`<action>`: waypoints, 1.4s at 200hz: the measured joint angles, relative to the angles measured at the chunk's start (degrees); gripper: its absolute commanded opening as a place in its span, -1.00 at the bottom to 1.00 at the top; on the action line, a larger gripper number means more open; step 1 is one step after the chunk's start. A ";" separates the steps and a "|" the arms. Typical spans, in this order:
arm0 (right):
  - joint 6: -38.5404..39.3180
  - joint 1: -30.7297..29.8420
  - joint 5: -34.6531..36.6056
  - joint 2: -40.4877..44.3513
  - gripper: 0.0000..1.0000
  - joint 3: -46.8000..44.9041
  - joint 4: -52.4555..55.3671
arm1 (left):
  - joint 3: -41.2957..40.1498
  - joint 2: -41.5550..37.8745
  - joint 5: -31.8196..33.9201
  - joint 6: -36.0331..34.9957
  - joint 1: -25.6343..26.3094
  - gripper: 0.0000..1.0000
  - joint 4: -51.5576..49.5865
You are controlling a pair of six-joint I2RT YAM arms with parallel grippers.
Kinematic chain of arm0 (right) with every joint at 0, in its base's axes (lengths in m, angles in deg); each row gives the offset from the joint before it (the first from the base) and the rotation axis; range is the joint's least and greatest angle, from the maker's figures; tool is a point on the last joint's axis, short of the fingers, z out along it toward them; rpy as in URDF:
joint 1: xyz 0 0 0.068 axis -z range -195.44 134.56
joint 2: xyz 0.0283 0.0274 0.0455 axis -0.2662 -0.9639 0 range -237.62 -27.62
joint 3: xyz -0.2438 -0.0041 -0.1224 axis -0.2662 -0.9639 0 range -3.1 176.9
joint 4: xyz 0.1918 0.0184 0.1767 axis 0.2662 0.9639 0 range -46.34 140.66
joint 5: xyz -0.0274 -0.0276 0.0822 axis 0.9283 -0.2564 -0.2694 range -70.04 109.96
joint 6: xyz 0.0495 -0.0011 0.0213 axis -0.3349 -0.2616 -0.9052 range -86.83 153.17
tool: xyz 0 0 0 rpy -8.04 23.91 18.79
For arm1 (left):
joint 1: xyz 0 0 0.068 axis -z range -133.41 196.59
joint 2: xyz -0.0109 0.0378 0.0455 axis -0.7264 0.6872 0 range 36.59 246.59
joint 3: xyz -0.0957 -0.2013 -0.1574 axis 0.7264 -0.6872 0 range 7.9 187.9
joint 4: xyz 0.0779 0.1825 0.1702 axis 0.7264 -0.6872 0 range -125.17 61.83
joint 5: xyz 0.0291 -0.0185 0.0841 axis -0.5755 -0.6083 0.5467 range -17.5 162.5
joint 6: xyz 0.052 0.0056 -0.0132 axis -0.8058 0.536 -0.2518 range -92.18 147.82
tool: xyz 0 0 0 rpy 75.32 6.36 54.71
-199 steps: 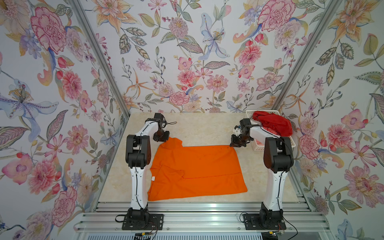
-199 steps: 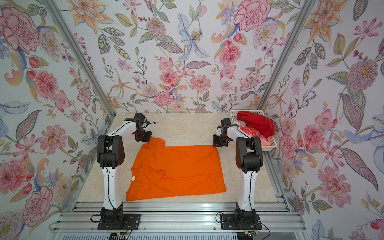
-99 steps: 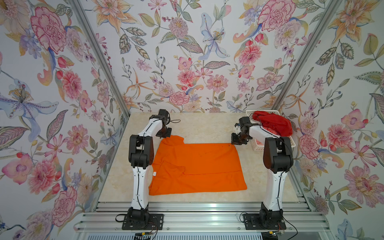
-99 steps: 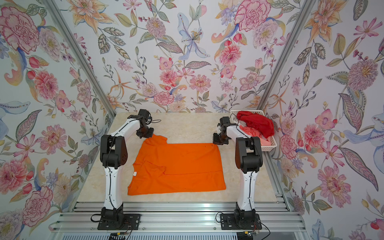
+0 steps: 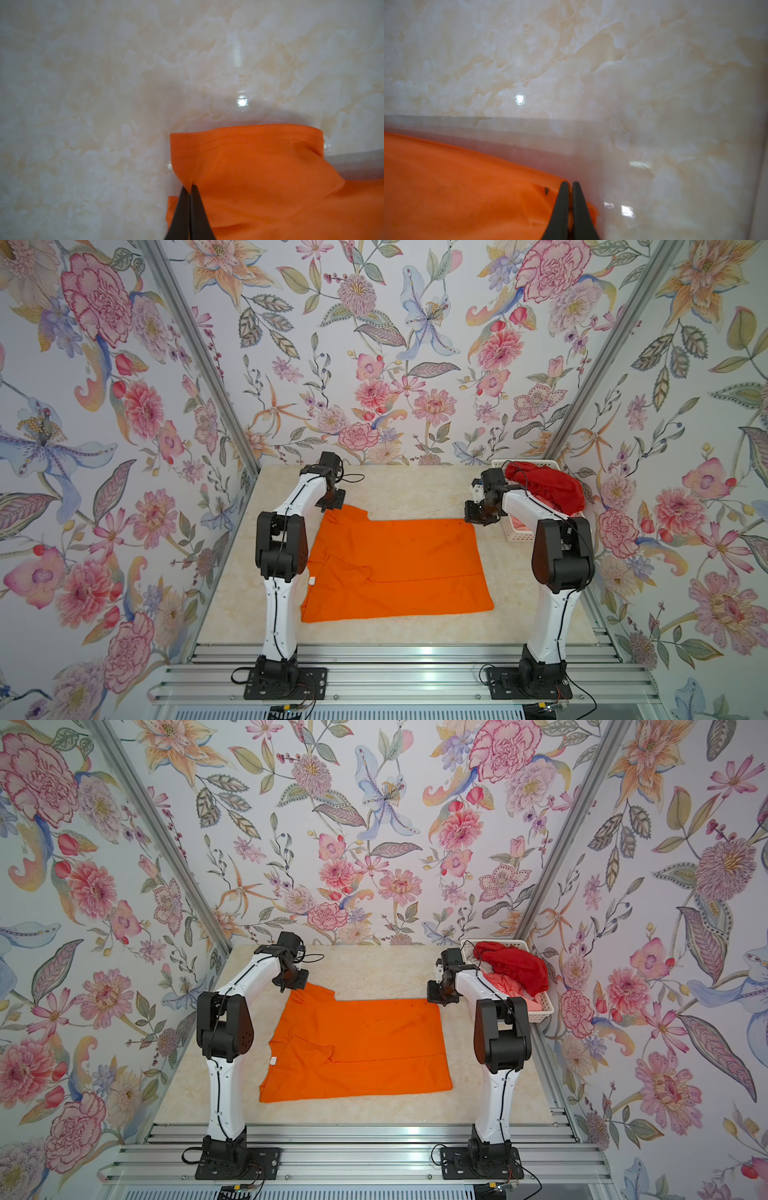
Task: Fold and stack t-shirts
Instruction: Fold the T-shirt.
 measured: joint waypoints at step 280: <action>-6.73 -3.39 12.00 28.13 -1.00 -31.89 -9.40 | -39.74 -33.42 14.58 8.68 9.49 -1.00 6.56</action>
